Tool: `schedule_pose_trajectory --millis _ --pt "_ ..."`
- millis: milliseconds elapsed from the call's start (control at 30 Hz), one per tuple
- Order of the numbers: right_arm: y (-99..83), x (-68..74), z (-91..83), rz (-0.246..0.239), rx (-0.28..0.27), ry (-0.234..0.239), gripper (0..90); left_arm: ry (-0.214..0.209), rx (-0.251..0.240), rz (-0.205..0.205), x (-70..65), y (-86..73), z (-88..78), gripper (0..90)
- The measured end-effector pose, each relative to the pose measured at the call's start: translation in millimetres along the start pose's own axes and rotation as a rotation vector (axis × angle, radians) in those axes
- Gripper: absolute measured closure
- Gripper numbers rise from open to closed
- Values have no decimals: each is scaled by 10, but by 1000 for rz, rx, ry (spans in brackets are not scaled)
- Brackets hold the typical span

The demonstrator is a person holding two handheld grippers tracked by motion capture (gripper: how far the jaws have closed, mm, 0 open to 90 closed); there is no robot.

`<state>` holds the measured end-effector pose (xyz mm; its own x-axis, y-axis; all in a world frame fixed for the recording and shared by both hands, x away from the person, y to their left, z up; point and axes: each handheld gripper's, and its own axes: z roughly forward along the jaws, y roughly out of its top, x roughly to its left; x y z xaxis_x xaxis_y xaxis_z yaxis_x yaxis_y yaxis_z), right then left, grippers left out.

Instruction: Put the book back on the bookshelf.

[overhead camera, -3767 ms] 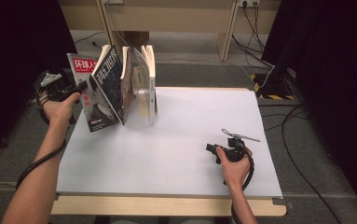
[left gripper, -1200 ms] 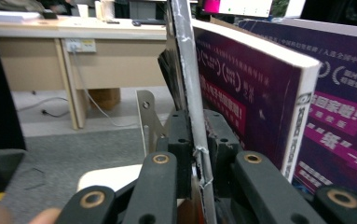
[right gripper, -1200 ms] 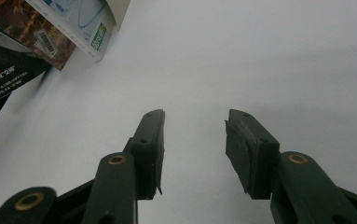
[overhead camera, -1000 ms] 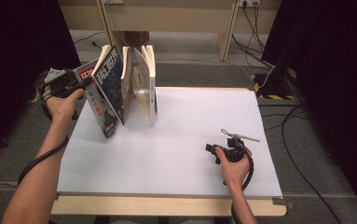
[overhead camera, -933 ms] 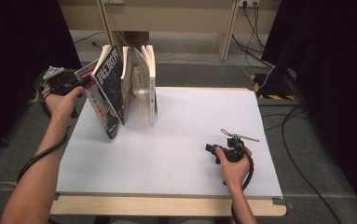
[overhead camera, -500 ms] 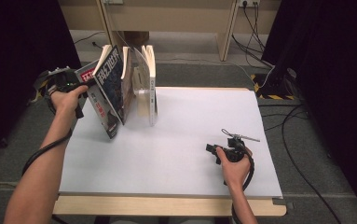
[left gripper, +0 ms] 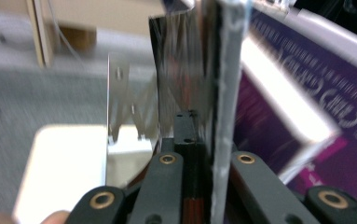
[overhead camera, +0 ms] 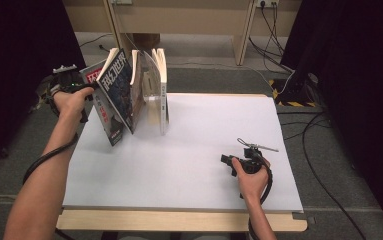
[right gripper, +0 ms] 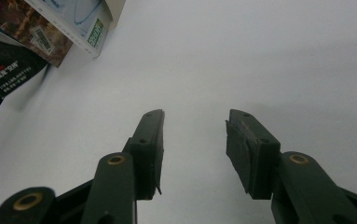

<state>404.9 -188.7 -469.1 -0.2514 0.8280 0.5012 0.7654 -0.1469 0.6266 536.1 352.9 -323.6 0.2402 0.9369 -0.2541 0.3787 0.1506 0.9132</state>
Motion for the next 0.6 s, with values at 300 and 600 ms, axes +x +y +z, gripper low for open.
schedule_pose_trajectory --millis 300,600 --pt "0 0 2 -2 -4 -1 568 43 -174 95 83 -163 54 859" --pt "-6 24 8 3 -1 2 568 82 -145 125 125 -230 30 837"
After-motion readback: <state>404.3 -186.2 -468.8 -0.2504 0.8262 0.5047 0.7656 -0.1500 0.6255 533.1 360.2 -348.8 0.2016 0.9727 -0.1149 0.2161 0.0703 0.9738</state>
